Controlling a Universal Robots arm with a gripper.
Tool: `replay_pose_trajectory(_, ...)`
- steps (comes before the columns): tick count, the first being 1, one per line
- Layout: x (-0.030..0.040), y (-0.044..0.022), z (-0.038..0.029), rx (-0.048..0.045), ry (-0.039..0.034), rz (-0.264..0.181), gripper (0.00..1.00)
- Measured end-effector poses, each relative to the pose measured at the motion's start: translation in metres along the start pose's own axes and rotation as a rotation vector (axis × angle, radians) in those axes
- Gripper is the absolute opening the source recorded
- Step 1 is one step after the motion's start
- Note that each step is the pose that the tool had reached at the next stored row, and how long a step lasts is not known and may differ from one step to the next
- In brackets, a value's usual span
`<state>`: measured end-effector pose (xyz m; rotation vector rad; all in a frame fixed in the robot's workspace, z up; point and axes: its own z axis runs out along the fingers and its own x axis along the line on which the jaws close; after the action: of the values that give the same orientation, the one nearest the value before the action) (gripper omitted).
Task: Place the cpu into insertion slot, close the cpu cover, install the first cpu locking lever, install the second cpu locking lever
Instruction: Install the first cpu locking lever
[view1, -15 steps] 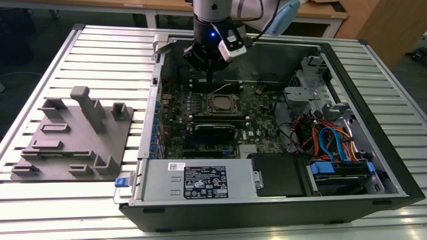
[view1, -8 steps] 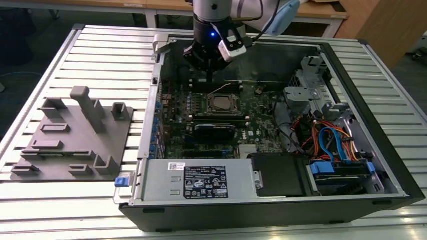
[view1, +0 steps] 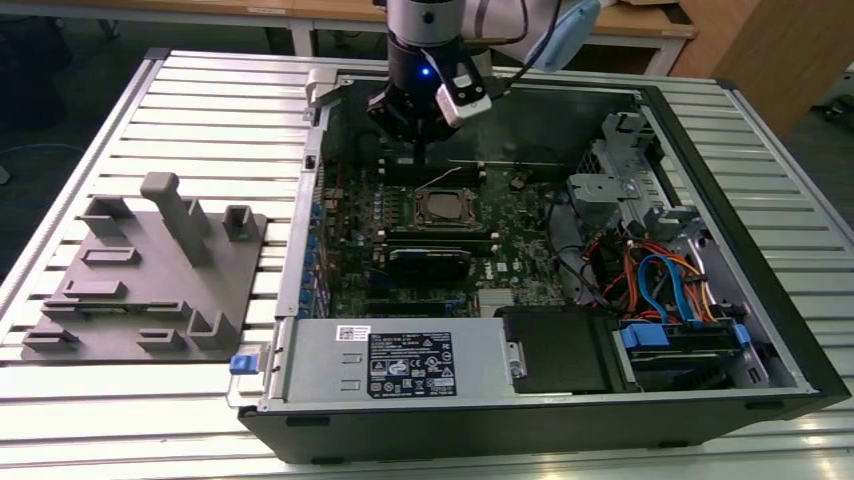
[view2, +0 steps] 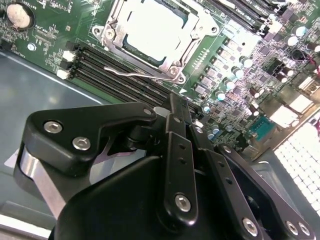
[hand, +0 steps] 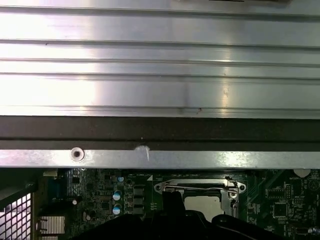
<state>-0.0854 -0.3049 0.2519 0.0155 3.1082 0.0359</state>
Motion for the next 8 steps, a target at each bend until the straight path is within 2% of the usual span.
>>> replay_pose_trajectory(4, -0.0008, -0.0008, 0.0016, -0.0059, -0.0001, 0.010, 0.10)
replay_pose_trajectory(8, -0.0008, -0.0008, 0.0017, -0.0062, -0.0002, 0.011, 0.10)
